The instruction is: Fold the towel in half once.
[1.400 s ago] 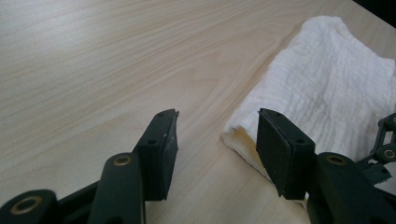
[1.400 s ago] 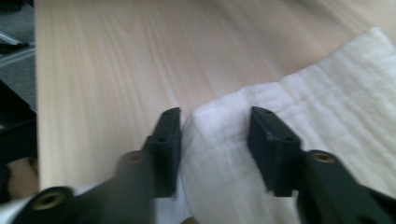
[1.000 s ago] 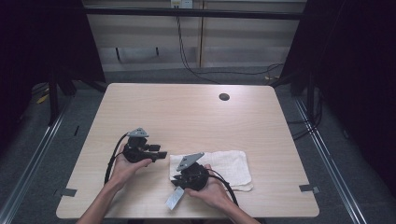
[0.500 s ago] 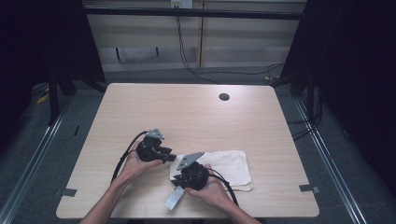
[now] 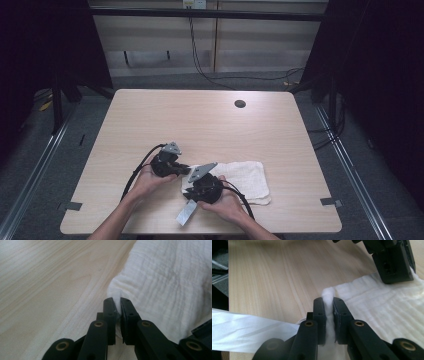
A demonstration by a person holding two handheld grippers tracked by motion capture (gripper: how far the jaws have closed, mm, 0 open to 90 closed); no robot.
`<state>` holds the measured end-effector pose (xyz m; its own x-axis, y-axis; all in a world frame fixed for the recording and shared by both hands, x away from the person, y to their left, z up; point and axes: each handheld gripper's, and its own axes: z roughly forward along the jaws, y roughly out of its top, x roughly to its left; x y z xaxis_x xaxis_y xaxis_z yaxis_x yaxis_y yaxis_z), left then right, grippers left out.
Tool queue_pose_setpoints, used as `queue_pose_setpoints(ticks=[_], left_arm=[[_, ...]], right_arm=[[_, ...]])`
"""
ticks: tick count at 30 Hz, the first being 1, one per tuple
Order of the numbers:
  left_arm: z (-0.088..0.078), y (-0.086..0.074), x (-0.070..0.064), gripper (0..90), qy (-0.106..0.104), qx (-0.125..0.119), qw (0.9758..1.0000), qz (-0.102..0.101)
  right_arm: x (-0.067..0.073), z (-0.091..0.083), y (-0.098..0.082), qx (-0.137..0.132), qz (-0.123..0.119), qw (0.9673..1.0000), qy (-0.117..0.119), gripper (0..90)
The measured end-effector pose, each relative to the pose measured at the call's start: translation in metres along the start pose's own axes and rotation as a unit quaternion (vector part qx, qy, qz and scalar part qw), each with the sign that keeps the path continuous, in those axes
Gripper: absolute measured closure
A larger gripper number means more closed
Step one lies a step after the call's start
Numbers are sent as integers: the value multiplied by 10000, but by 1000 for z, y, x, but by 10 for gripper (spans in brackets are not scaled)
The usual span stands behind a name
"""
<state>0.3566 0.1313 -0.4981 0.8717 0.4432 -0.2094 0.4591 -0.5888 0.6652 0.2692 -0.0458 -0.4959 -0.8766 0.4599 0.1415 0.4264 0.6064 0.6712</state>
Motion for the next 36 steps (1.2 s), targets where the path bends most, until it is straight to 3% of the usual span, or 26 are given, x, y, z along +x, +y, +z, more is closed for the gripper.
queue_pose_setpoints(ticks=[6,11,21,27,33,36], left_arm=[[-2,-2,4,851,-124,-33,9998,-177],[-7,-2,6,850,-252,-205,9989,-339],[-24,0,8,850,-309,-343,9982,-371],[-26,0,7,850,-333,-400,9979,-396],[-37,3,10,850,-393,-446,9974,-418],[-39,2,9,850,-317,-479,9976,-395]], right_arm=[[-2,-2,2,-32,81,9999,72,824],[-5,-8,5,-98,178,9996,183,824],[-3,-13,8,-213,237,9992,255,823],[-1,-16,9,-256,249,9991,233,824],[0,-23,15,-433,338,9981,269,824],[2,-22,19,-446,387,9979,262,824]])
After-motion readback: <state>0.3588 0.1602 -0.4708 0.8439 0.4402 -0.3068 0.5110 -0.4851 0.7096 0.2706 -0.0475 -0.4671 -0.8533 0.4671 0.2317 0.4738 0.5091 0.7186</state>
